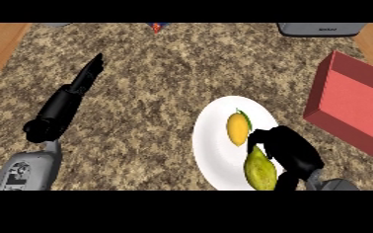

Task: Pick the pear from the plate and place it in the cardboard box

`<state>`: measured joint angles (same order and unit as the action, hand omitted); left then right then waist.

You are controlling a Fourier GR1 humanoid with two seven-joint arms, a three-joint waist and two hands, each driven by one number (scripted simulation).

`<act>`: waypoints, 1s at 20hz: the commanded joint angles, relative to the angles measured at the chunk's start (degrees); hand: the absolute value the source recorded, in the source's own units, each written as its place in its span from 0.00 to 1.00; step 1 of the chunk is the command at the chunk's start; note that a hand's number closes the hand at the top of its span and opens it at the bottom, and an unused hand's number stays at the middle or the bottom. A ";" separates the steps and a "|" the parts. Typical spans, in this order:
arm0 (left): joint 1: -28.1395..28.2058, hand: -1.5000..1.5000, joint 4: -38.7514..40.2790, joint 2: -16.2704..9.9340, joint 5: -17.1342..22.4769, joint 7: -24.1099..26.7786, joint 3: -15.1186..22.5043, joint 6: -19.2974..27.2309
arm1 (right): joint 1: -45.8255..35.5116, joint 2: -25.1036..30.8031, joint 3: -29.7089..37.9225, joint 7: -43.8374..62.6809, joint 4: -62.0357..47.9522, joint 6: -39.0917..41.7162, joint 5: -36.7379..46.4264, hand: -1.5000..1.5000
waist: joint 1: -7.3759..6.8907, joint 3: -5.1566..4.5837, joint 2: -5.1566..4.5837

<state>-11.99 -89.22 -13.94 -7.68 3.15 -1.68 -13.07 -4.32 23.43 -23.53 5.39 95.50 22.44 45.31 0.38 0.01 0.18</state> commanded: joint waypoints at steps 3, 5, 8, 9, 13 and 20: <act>-0.26 0.50 -0.66 -1.64 1.62 -0.94 -1.94 -1.53 | 6.64 8.53 -6.09 -16.18 9.58 -9.92 6.80 1.00 | 0.54 0.07 0.14; 0.74 0.50 -0.88 -0.56 -0.89 0.24 -0.22 -0.09 | 6.23 8.63 -3.71 -15.48 15.10 -9.70 5.65 1.00 | 0.40 0.00 0.07; -1.34 0.50 -1.58 1.37 -1.20 -2.93 1.12 0.77 | 9.02 10.63 -0.97 -17.61 21.34 -13.13 5.79 1.00 | 0.77 0.01 0.11; -0.73 0.50 -0.48 -1.54 2.07 -0.98 -2.95 -1.57 | 10.50 13.41 1.50 -20.84 22.93 -14.56 4.84 1.00 | 0.75 0.00 0.11; 0.40 0.50 -2.75 0.24 0.63 -3.22 -1.03 -0.27 | 15.27 16.02 8.36 -20.59 33.76 -15.77 2.15 1.00 | 0.95 0.01 0.22; -1.72 0.50 0.51 -0.55 -0.23 -0.88 -1.83 -0.38 | 16.08 8.88 24.04 -6.95 39.96 -12.80 -12.94 1.00 | 1.34 -0.04 0.03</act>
<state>-12.38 -88.84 -13.90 -8.24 3.23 -2.72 -13.24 10.90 34.98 -7.39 -7.65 131.71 8.64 40.04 1.33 -0.03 0.19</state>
